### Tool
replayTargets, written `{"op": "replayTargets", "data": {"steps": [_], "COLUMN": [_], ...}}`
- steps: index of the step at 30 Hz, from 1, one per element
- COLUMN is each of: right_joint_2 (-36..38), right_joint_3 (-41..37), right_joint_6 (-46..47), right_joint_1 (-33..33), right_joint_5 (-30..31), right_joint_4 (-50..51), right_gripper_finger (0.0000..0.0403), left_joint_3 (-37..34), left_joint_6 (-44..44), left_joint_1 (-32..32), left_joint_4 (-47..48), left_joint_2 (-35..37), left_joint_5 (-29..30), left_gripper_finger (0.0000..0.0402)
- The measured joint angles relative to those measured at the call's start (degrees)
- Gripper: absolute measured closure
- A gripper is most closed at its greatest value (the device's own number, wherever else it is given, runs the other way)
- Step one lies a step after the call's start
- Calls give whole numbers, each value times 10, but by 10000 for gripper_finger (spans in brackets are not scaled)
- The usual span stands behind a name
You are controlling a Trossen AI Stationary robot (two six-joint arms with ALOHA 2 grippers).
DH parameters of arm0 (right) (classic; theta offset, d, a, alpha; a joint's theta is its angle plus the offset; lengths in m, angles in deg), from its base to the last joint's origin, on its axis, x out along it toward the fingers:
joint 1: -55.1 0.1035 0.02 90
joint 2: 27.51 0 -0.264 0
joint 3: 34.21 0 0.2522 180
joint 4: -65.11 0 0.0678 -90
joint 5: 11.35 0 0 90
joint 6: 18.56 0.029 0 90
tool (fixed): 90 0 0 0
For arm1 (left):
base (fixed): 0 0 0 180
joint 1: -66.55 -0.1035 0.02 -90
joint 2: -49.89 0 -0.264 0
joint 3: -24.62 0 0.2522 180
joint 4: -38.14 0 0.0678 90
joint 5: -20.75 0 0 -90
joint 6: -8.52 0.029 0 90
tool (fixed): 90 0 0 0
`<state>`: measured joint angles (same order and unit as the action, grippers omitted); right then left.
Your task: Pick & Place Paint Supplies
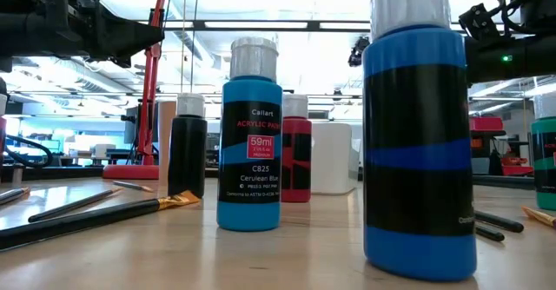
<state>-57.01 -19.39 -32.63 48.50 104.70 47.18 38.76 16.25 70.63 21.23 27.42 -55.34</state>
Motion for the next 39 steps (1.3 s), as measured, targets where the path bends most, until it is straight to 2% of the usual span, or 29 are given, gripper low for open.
{"op": "replayTargets", "data": {"steps": [39], "right_joint_2": [0], "right_joint_3": [0], "right_joint_6": [0], "right_joint_1": [0], "right_joint_5": [0], "right_joint_4": [-2], "right_gripper_finger": [396], "left_joint_3": [6], "left_joint_6": [-2], "left_joint_1": [0], "left_joint_4": [-15], "left_joint_2": [0], "left_joint_5": [-6], "left_gripper_finger": [338]}}
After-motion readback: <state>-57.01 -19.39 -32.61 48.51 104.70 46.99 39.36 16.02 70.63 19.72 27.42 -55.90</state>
